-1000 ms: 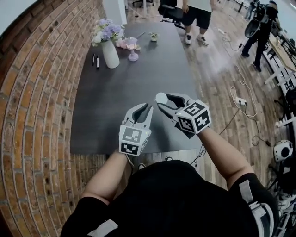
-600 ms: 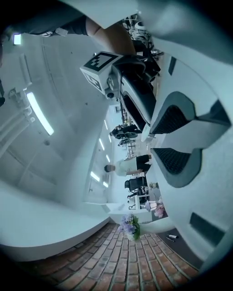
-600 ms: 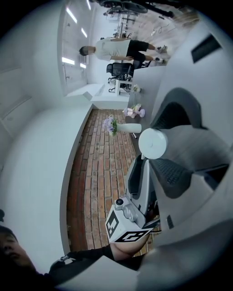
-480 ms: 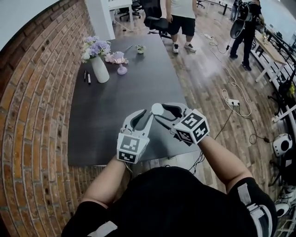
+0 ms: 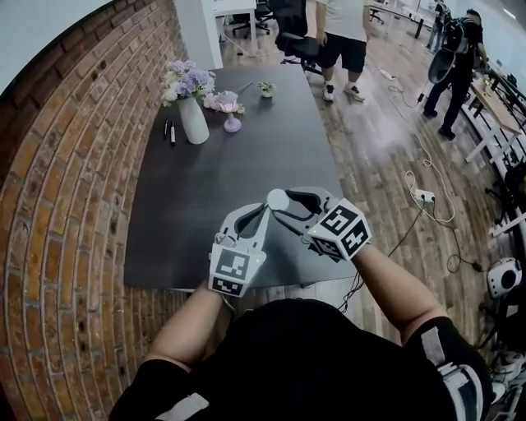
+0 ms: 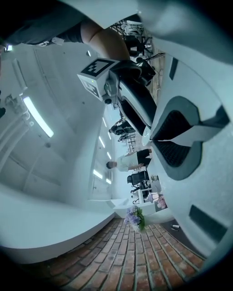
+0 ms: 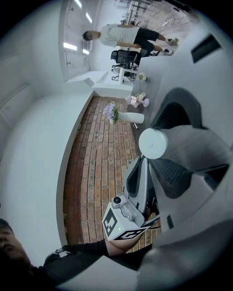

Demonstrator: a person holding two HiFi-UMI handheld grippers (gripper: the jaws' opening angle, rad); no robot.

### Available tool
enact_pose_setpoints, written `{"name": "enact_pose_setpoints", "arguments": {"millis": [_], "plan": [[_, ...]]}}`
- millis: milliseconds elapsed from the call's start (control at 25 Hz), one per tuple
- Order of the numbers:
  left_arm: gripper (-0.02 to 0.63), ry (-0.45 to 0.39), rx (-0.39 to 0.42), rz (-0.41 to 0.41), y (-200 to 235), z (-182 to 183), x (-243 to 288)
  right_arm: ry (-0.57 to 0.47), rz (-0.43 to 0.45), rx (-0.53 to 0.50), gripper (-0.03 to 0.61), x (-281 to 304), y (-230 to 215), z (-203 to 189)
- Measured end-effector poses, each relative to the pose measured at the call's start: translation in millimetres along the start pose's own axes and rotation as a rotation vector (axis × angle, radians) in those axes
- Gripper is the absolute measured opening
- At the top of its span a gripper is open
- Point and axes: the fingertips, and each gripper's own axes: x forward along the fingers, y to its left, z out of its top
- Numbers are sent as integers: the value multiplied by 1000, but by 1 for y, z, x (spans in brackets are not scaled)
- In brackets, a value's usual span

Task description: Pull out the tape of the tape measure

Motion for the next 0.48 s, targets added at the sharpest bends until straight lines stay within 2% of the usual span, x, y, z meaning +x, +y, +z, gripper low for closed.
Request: {"name": "enact_pose_setpoints", "arguments": {"millis": [280,480], "plan": [[12,-15,-57,44,9,1,-10,-28,37,13,204,8,4,6],[12,0,-74,121,30,-7,-29,-31,0,29,204,10,-9,2]]}}
